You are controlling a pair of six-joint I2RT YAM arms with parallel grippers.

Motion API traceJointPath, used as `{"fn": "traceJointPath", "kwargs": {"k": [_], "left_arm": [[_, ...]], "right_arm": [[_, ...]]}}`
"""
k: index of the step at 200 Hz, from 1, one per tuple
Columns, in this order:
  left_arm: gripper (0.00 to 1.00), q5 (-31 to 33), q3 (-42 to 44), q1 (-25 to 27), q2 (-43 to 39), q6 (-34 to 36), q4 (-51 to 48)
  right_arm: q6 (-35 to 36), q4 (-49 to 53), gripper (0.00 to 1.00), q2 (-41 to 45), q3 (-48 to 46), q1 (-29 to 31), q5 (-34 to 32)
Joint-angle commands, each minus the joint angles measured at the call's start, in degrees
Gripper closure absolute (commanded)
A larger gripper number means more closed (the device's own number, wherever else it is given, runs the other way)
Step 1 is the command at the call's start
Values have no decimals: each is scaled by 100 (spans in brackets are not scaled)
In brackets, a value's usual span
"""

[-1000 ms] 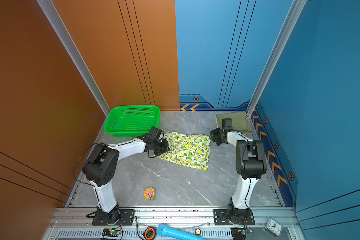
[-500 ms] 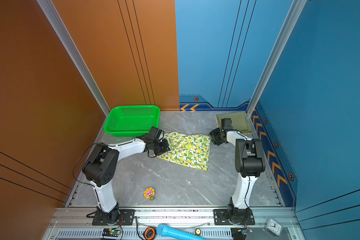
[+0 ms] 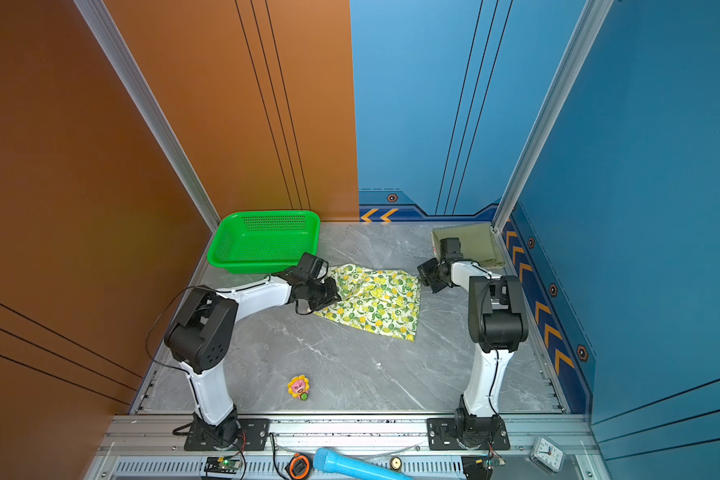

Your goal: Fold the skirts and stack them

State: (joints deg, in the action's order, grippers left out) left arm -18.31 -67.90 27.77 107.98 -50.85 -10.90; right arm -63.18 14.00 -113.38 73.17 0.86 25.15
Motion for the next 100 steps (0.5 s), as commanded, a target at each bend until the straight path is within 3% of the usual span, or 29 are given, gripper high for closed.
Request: {"fn": "traceJointPath", "kwargs": {"k": [1, 54, 100], "left_arm": [[100, -165, -163, -8, -150, -48, -42], [100, -323, -776, -121, -270, -83, -204], [100, -554, -2635, -500, 444, 112, -789]], "right_arm": [[107, 257, 100, -1, 289, 49, -193], [486, 825, 100, 377, 864, 46, -614], [1036, 1519, 100, 251, 2168, -16, -1003]]}}
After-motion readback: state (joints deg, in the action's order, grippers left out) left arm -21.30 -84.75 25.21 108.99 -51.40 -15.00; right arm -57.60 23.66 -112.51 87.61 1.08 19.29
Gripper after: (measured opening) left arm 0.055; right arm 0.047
